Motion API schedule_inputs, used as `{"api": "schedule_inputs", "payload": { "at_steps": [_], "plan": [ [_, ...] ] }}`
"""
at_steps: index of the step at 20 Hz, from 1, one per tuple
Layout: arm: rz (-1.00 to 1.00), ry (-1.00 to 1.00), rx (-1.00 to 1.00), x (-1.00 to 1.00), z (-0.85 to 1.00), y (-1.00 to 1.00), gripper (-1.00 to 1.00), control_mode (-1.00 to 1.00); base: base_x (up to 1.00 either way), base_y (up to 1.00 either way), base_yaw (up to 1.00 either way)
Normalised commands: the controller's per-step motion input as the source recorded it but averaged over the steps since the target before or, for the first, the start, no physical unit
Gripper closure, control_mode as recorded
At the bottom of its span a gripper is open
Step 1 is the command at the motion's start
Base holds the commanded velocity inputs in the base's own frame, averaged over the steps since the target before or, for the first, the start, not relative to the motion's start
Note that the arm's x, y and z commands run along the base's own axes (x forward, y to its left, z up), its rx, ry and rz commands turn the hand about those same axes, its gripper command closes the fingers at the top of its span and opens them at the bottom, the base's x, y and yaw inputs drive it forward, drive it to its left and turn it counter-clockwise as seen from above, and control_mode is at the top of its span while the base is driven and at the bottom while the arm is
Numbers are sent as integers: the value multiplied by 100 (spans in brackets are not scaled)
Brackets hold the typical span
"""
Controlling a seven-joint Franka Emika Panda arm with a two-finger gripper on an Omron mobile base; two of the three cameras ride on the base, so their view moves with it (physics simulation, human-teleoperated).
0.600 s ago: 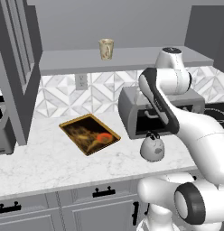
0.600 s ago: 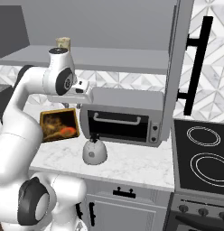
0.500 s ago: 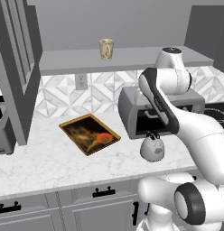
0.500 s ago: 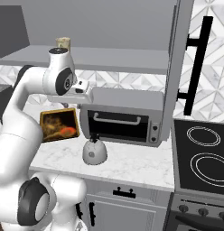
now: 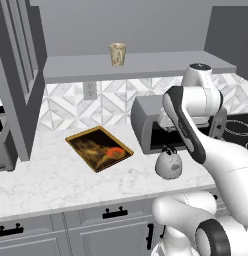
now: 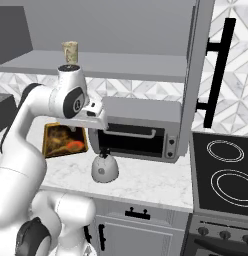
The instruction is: Pick the kettle from the counter and place it on the tray. Then pick the mug from the cabinet and place it on the tray. Then close the cabinet doors.
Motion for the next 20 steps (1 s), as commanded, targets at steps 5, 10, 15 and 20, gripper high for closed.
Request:
{"api": "schedule_inputs", "payload": {
  "at_steps": [5, 10, 15, 20],
  "plan": [
    [-8, 11, 0, -5, -47, -32, -100, -100, 0, 0, 0],
    [-2, 14, 0, 0, -32, -18, -100, -100, 0, 0, 0],
    [0, 8, 0, 2, -29, -6, -100, -100, 0, 0, 0],
    [0, 5, 0, 12, -32, 0, -100, -100, 0, 0, 0]
  ]
}}
